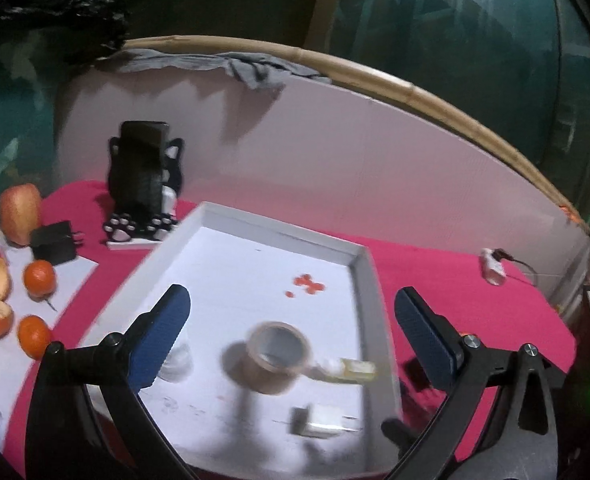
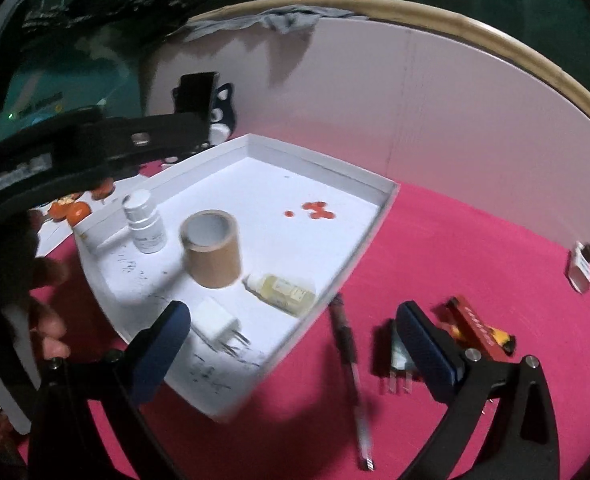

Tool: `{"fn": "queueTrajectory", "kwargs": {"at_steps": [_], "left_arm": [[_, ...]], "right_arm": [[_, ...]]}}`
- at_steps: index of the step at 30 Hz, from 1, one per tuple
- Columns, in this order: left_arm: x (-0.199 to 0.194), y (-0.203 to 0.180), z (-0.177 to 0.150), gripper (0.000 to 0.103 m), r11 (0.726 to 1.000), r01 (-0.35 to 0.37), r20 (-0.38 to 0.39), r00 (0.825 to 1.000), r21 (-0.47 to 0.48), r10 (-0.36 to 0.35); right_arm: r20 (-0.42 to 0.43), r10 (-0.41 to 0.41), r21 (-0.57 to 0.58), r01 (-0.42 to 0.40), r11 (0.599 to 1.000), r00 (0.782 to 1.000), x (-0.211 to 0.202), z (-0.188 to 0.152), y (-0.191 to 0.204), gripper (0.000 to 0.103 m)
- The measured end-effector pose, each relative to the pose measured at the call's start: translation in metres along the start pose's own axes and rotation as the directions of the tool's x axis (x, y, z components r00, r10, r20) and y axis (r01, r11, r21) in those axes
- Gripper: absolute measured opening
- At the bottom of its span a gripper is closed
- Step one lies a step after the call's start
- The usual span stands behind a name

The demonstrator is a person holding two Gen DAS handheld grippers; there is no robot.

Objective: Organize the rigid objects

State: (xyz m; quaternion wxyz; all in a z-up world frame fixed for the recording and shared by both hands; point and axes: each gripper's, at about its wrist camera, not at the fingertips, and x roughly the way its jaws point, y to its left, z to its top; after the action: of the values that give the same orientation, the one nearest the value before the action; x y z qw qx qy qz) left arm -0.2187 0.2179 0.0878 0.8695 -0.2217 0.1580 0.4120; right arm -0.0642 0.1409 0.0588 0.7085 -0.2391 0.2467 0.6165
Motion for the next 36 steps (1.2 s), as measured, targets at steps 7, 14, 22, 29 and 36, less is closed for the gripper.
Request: {"fn": "queueTrajectory", "kwargs": {"at_steps": [7,14,22,29,36], "left_arm": [[-0.004,-0.035,-0.018,0.103,0.993,0.107,-0.016,0.994,0.041,-0.106],[0.005,-0.098,-0.051,0.103,0.942,0.268,-0.142,0.96,0.204,-0.242],[0.022,-0.18,-0.113,0.103,0.705,0.606,-0.444,0.781,0.369,-0.439],[0.036,-0.24,-0.144,0.103,0.553,0.729,-0.634,0.659,0.404,-0.405],[0.038,-0.25,-0.157,0.103,0.554,0.703,-0.655,0.678,0.446,-0.334]], "right_arm": [[-0.026,-0.102,0.156,0.105,0.982,0.994,-0.018,-0.032,-0.063,0.103],[-0.026,-0.216,0.268,0.215,0.939,0.976,-0.045,-0.059,-0.113,0.103],[-0.112,-0.312,0.405,0.33,0.853,0.943,-0.061,-0.101,-0.171,0.103],[-0.173,-0.302,0.539,0.347,0.768,0.938,-0.065,-0.117,-0.2,0.103],[-0.242,-0.298,0.525,0.382,0.76,0.924,-0.055,-0.118,-0.202,0.103]]}}
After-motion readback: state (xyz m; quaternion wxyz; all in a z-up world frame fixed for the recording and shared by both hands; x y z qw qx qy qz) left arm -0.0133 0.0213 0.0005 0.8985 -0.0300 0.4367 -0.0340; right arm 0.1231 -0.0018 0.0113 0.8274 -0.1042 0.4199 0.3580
